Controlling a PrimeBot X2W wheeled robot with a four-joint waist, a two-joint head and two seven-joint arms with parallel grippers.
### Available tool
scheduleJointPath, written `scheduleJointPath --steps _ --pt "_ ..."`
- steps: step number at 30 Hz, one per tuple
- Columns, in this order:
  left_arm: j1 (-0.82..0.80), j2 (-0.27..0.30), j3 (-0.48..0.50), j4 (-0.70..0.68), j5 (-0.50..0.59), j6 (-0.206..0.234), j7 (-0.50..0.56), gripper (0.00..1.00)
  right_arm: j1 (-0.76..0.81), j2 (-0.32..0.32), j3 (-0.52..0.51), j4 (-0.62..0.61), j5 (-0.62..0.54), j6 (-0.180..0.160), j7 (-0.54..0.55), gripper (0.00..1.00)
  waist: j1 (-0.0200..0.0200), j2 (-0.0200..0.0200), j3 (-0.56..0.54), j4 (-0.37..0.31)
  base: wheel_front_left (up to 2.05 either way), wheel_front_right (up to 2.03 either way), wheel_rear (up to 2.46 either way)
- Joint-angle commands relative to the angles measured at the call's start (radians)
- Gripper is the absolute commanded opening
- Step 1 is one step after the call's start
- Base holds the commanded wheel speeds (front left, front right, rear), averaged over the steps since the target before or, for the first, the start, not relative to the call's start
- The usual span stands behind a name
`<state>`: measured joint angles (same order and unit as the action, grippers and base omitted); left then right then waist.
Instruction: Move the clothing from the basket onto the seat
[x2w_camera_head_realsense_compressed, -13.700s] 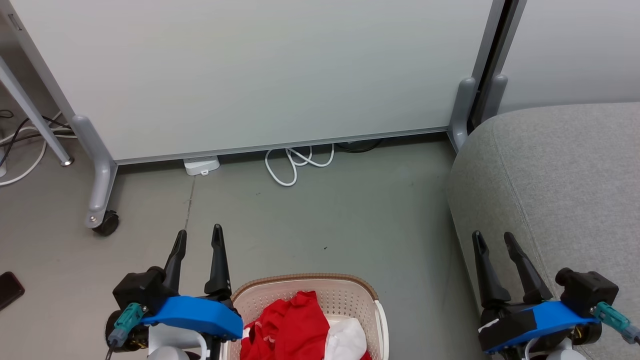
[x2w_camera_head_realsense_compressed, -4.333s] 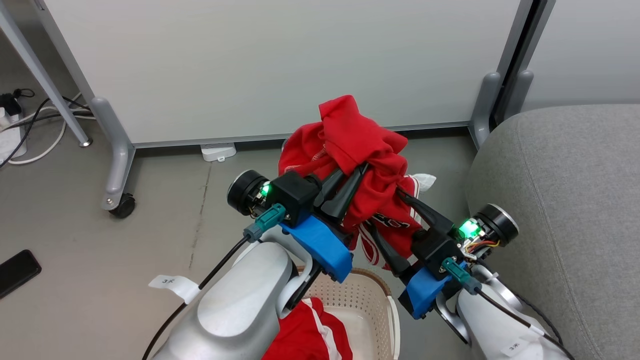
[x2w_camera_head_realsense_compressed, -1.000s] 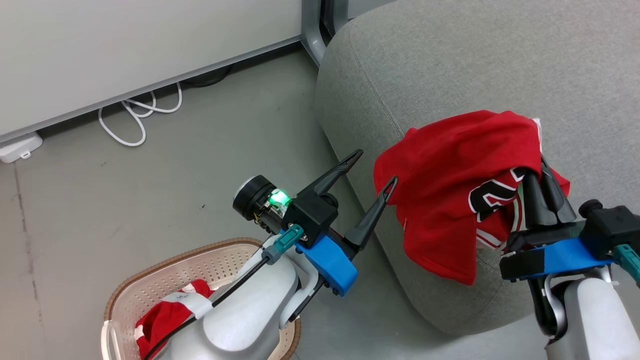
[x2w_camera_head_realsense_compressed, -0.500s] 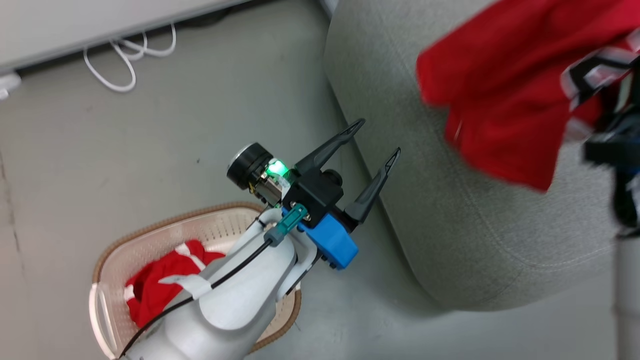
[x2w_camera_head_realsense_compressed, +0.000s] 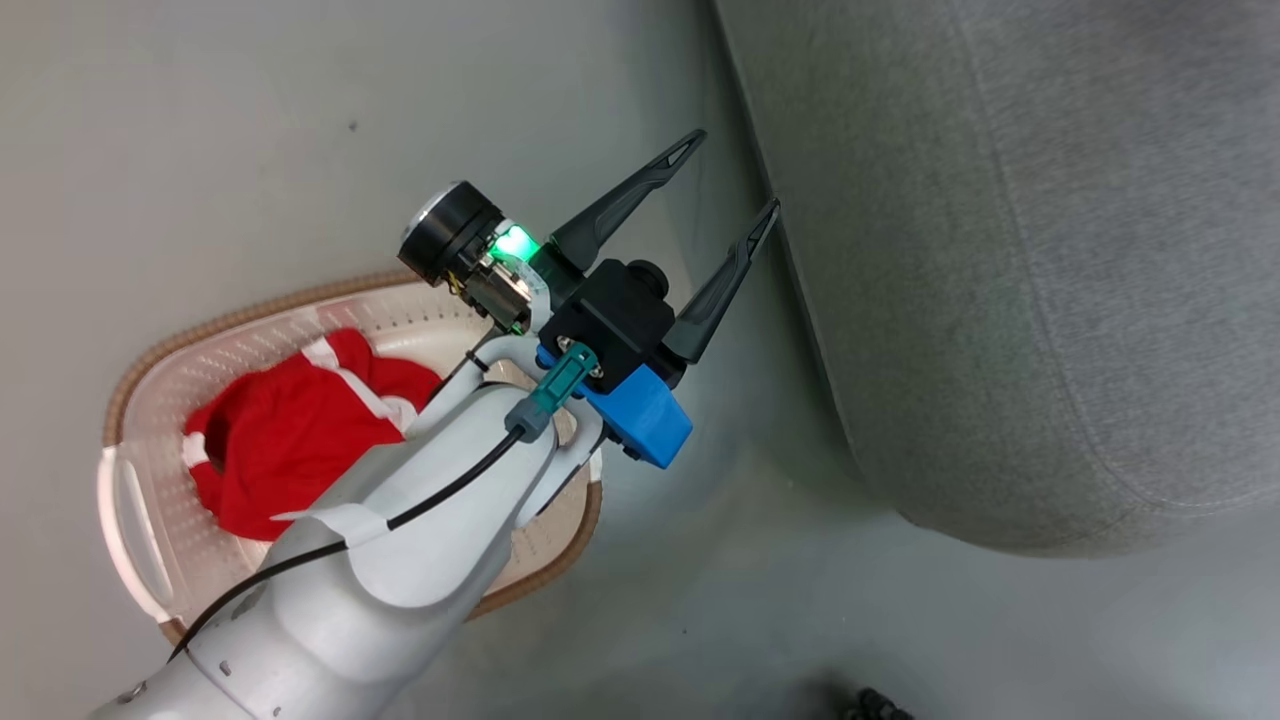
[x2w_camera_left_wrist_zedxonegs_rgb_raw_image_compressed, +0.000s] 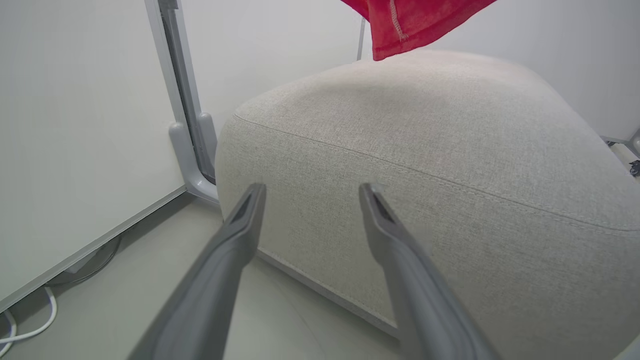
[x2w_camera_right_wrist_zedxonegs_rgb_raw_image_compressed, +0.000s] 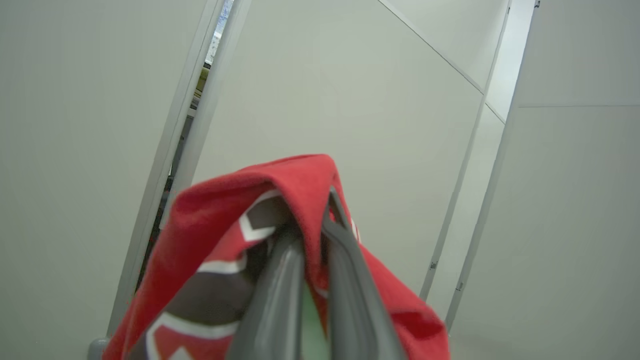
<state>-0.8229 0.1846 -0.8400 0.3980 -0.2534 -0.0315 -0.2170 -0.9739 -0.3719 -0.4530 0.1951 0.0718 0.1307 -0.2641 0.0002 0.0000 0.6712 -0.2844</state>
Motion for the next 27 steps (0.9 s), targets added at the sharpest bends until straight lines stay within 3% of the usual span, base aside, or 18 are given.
scheduleJointPath --steps 1,5,17,24,26,27 --pt "-0.021 0.011 0.001 -0.012 0.009 0.006 0.005 1.00 -0.019 -0.024 -0.022 0.031 0.000 0.000 -0.001 0.00 -0.0002 0.0000 0.057 0.003 0.00 0.00 0.00" --pt "-0.028 0.027 -0.001 -0.027 0.011 0.010 0.018 1.00 -0.027 -0.043 -0.044 0.141 -0.002 0.000 -0.001 0.00 -0.0002 0.0000 0.090 0.004 0.00 0.00 0.00" --pt "-0.037 0.029 -0.012 -0.045 0.003 0.017 0.023 1.00 0.025 -0.003 -0.013 0.480 0.003 0.000 -0.001 0.00 -0.0002 0.0000 0.115 0.014 0.00 0.00 0.00" --pt "-0.030 0.028 -0.013 -0.035 -0.006 0.023 0.013 1.00 0.050 0.008 0.004 0.554 0.018 0.000 -0.001 0.00 -0.0002 0.0000 0.100 0.017 0.00 0.00 0.00" --pt "-0.022 0.027 -0.013 -0.028 -0.011 0.024 0.007 1.00 0.073 0.018 0.011 0.546 0.022 0.000 -0.001 1.00 -0.0002 0.0000 0.085 0.018 0.00 0.00 0.00" --pt "-0.017 0.025 -0.012 -0.026 -0.011 0.025 0.002 1.00 0.088 0.019 0.010 0.538 0.025 0.000 -0.001 1.00 -0.0002 0.0000 0.075 0.019 0.00 0.00 0.00"
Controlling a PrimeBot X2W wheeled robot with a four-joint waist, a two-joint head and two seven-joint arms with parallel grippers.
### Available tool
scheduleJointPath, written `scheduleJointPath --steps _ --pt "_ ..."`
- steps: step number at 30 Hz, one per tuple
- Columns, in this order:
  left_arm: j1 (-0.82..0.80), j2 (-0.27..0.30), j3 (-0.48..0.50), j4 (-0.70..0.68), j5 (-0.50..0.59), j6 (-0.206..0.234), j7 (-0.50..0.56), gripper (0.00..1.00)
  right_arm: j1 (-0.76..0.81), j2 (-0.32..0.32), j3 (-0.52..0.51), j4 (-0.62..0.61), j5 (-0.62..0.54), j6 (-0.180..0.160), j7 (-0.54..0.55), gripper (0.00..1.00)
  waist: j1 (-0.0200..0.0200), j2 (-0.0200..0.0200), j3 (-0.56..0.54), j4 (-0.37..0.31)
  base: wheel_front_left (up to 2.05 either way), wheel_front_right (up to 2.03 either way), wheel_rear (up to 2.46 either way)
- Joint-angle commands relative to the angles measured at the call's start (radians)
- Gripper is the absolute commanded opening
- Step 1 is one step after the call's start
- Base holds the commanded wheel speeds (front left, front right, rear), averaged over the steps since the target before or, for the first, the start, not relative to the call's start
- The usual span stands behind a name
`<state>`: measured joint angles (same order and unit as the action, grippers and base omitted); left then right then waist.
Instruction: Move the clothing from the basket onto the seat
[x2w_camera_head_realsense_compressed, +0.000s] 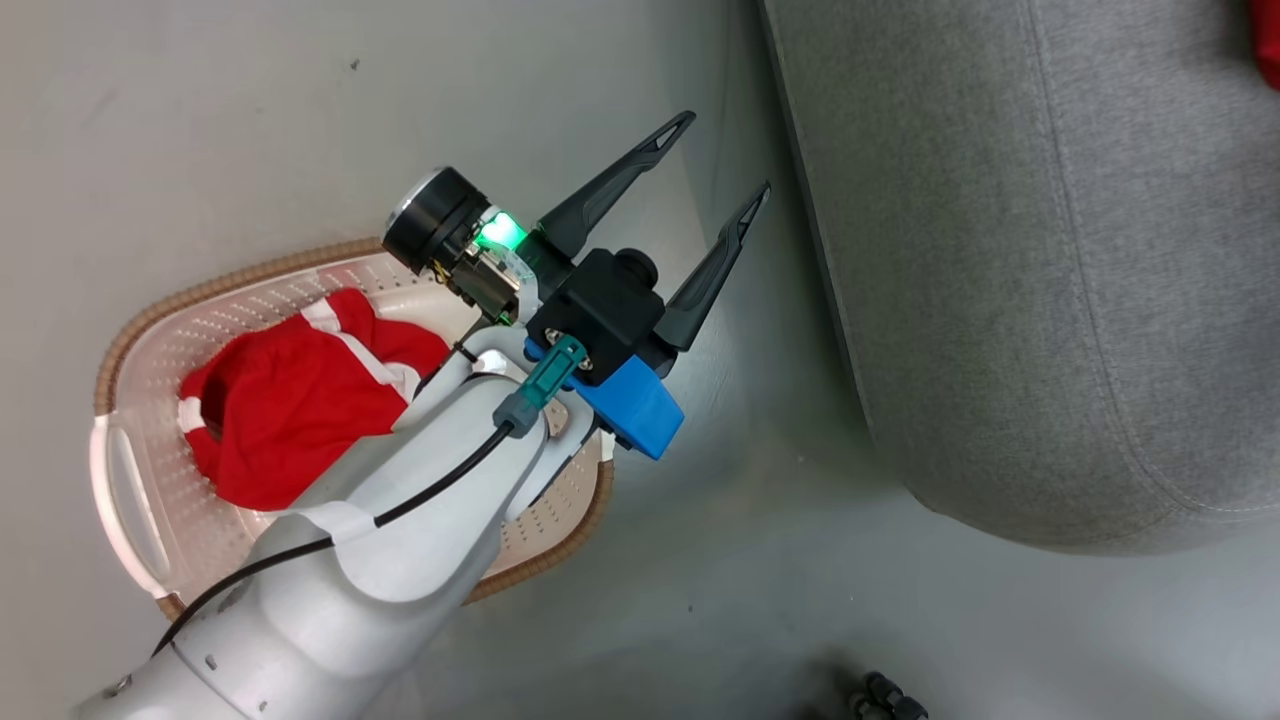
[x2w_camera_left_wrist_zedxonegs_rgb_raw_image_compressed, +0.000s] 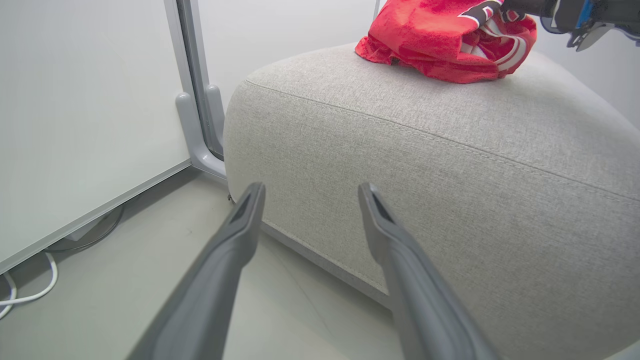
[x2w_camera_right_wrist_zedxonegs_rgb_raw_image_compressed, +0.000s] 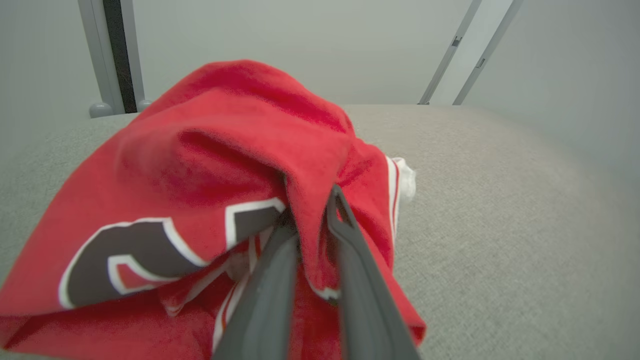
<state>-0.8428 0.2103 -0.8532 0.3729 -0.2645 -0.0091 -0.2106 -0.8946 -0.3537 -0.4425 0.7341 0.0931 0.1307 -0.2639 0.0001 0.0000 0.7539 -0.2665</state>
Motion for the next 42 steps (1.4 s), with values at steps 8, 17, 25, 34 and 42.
scheduleJointPath --steps 8,17,25,34,42 --pt "0.050 -0.029 0.023 0.035 -0.041 0.013 -0.041 1.00 0.204 0.032 0.029 -0.125 -0.035 0.000 -0.001 1.00 -0.0001 0.0000 -0.137 0.010 0.00 0.00 0.00" --pt "0.152 -0.053 0.110 0.020 -0.086 0.033 -0.055 1.00 0.403 0.107 0.070 -0.359 -0.037 0.000 -0.001 1.00 -0.0001 0.0000 -0.310 0.036 0.00 0.00 0.00" --pt "0.311 -0.059 0.262 -0.050 -0.088 0.040 -0.056 1.00 0.530 0.167 0.193 -0.522 -0.016 0.000 -0.001 1.00 -0.0001 0.0000 -0.449 0.093 0.00 0.00 0.00" --pt "0.462 -0.074 0.430 -0.098 -0.033 0.027 -0.056 1.00 0.630 0.214 0.325 -0.586 -0.006 0.000 -0.001 1.00 -0.0001 0.0000 -0.566 0.172 0.00 0.00 0.00" --pt "0.579 -0.101 0.560 -0.116 0.017 -0.007 -0.056 1.00 0.708 0.244 0.392 -0.595 -0.013 0.000 -0.001 1.00 -0.0001 0.0000 -0.652 0.233 0.00 0.00 0.00"
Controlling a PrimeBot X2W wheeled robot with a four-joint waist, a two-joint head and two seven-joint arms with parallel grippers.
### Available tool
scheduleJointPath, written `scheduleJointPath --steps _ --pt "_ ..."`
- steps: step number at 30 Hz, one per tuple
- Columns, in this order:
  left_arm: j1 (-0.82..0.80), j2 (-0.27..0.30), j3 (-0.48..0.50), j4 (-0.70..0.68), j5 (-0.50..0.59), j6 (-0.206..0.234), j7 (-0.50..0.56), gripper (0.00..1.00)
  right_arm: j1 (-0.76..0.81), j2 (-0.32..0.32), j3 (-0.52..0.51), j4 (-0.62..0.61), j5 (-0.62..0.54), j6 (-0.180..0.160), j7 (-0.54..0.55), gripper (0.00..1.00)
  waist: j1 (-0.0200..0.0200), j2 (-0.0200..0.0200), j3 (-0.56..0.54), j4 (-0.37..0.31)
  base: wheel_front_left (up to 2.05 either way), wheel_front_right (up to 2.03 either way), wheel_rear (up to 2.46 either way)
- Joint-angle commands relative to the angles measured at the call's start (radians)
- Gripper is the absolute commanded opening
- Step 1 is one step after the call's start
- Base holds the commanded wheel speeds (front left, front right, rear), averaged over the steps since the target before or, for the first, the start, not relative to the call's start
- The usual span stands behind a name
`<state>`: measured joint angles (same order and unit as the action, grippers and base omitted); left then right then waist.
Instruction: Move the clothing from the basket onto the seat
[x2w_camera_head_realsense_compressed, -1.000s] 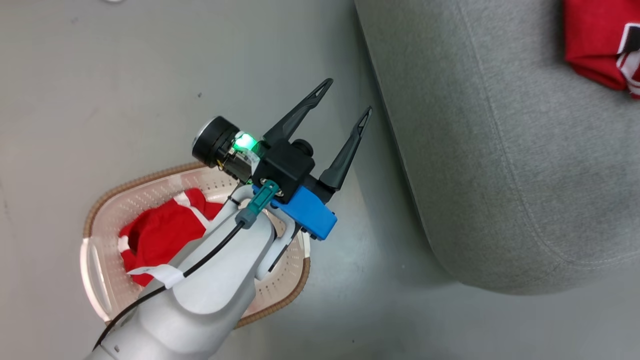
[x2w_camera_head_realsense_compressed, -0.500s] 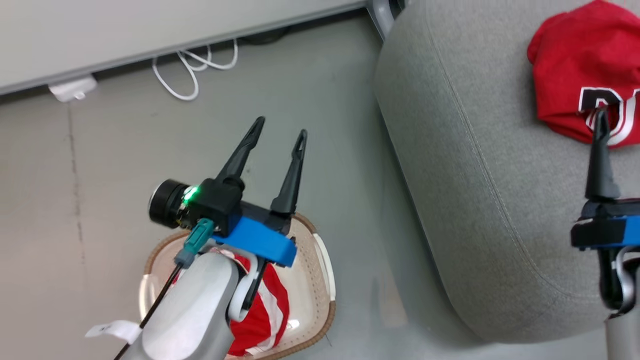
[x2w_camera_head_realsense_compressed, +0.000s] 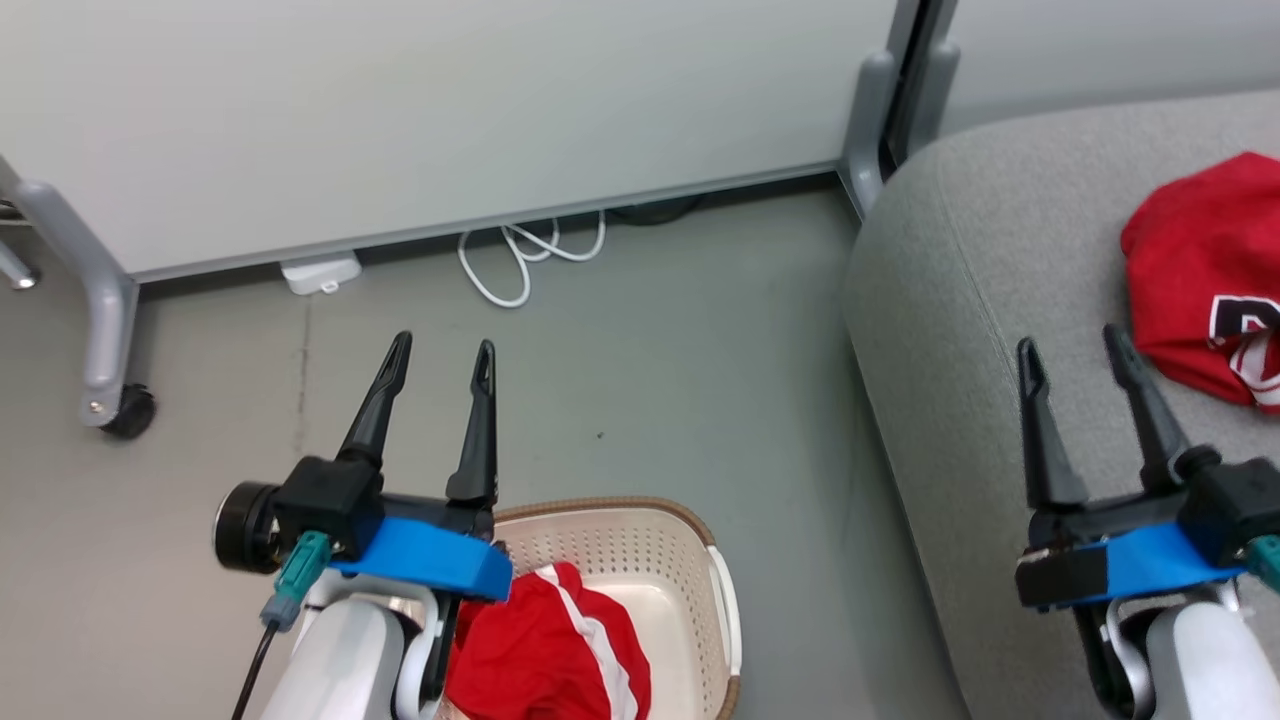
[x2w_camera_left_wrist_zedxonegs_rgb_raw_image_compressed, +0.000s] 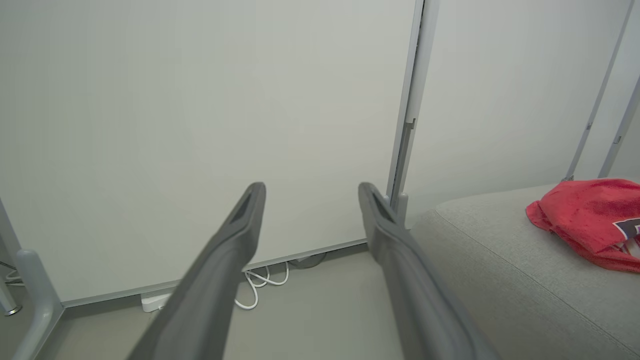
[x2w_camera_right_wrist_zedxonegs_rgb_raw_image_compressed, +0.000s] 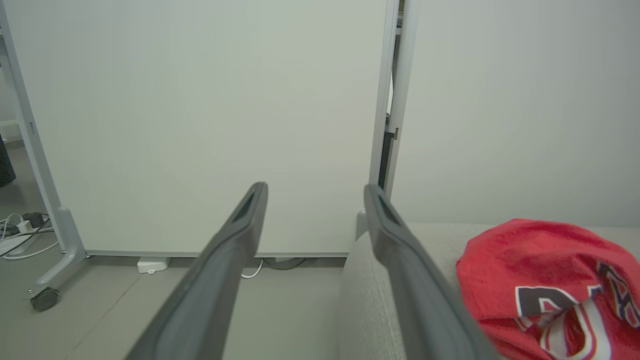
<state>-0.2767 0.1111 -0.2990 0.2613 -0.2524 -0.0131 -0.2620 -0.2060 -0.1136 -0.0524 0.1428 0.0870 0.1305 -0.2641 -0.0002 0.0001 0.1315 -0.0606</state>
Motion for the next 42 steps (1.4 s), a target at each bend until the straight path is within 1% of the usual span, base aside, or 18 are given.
scheduleJointPath --steps 1,8,18,29,42 --pt "0.027 -0.005 0.021 -0.006 0.012 -0.005 -0.004 1.00 0.031 0.006 0.007 -0.007 -0.007 0.000 -0.001 1.00 0.0002 -0.0001 -0.038 0.033 0.00 0.00 0.00" --pt "0.120 -0.026 0.118 -0.028 0.047 -0.031 -0.004 1.00 0.102 0.029 0.035 -0.011 -0.012 0.000 -0.001 1.00 0.0002 -0.0001 -0.093 0.059 0.00 0.00 0.00" --pt "0.211 -0.045 0.197 -0.043 0.089 -0.065 -0.004 1.00 0.166 0.055 0.051 -0.030 -0.016 0.000 -0.001 1.00 0.0002 -0.0001 -0.132 0.078 0.00 0.00 0.00" --pt "0.247 -0.057 0.218 -0.035 0.112 -0.086 -0.004 1.00 0.221 0.063 0.053 -0.012 -0.005 0.000 -0.001 1.00 0.0002 -0.0001 -0.149 0.095 0.00 0.00 0.00" --pt "0.243 -0.061 0.221 -0.032 0.115 -0.092 -0.004 1.00 0.228 0.064 0.049 0.002 0.012 0.000 -0.001 1.00 0.0002 -0.0001 -0.145 0.106 0.00 0.00 0.00"
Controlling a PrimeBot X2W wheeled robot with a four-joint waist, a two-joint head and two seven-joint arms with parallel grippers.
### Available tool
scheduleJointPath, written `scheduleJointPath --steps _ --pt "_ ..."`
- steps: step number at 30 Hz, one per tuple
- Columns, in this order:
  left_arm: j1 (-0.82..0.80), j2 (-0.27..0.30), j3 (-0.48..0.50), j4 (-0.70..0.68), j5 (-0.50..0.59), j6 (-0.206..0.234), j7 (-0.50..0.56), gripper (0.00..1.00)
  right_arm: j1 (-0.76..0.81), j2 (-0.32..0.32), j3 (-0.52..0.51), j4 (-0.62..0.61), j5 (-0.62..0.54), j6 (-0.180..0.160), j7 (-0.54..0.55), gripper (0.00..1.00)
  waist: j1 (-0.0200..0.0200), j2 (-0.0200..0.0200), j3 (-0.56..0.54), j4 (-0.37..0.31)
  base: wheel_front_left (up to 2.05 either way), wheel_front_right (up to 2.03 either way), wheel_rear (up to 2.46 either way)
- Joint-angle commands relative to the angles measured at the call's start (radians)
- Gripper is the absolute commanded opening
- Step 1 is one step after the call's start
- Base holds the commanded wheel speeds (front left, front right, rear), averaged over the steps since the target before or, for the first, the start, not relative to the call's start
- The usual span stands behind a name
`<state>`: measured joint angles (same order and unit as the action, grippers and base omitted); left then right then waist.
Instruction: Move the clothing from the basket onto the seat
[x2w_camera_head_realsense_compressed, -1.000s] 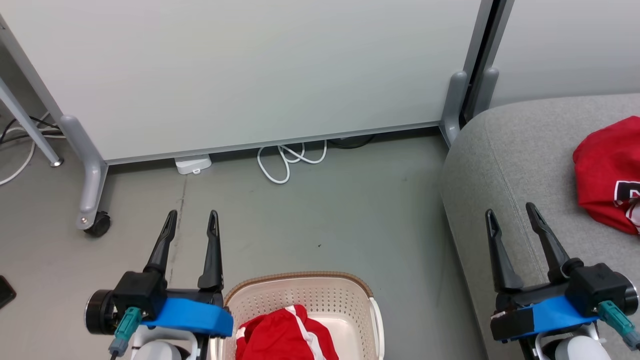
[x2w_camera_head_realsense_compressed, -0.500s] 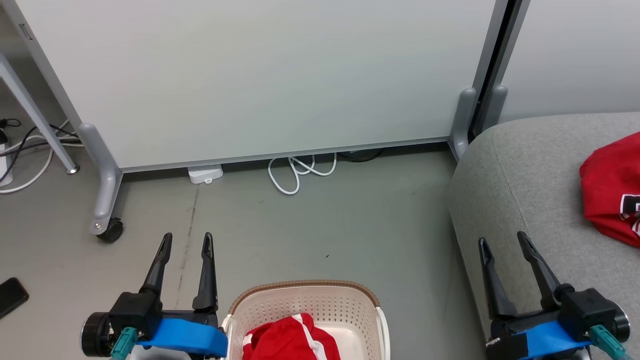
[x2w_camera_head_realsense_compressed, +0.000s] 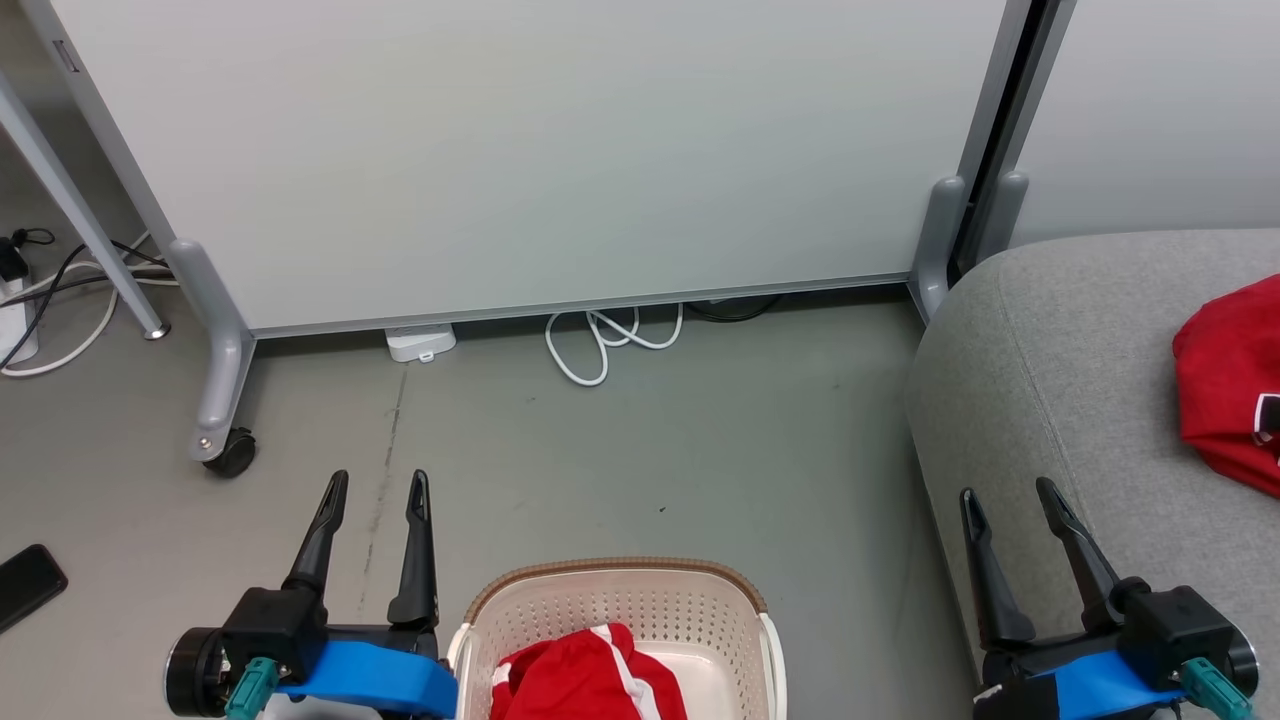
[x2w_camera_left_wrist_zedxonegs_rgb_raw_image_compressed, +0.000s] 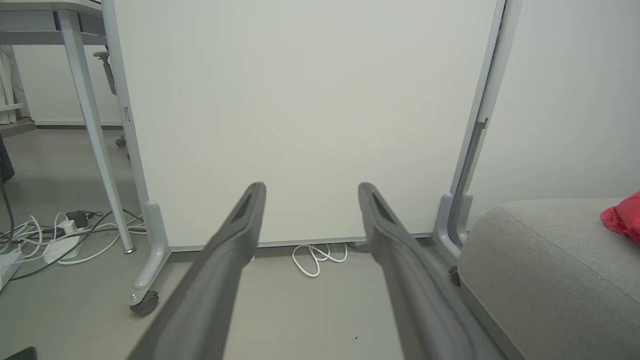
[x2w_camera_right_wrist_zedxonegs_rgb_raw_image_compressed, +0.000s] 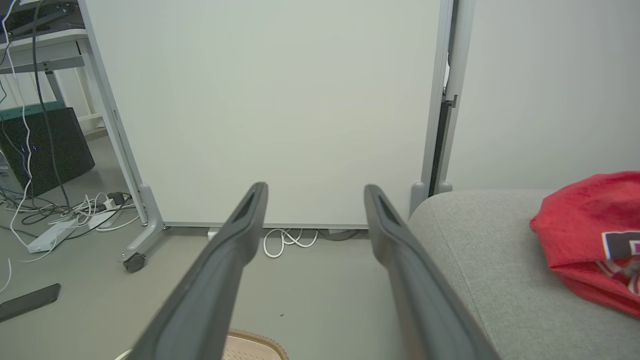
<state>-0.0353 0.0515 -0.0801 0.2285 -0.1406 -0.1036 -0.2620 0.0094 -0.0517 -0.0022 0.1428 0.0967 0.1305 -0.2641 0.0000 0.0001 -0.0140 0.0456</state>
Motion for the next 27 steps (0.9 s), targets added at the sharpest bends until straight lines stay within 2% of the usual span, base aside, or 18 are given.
scheduleJointPath --steps 1,16,27 --pt "0.001 -0.001 0.001 0.001 0.000 -0.002 -0.004 1.00 0.013 0.002 -0.001 0.002 0.002 0.000 -0.001 1.00 0.0000 -0.0001 0.000 0.001 0.00 0.00 0.00" --pt "-0.009 -0.001 -0.011 0.007 -0.012 0.004 -0.004 1.00 0.005 0.002 0.007 0.012 0.013 0.000 -0.001 1.00 0.0000 -0.0001 0.006 0.004 0.00 0.00 0.00" --pt "-0.069 -0.001 -0.072 0.090 0.004 -0.018 -0.004 1.00 -0.021 0.002 0.016 0.003 0.014 0.000 -0.001 1.00 0.0000 -0.0001 0.036 -0.013 0.00 0.00 0.00"
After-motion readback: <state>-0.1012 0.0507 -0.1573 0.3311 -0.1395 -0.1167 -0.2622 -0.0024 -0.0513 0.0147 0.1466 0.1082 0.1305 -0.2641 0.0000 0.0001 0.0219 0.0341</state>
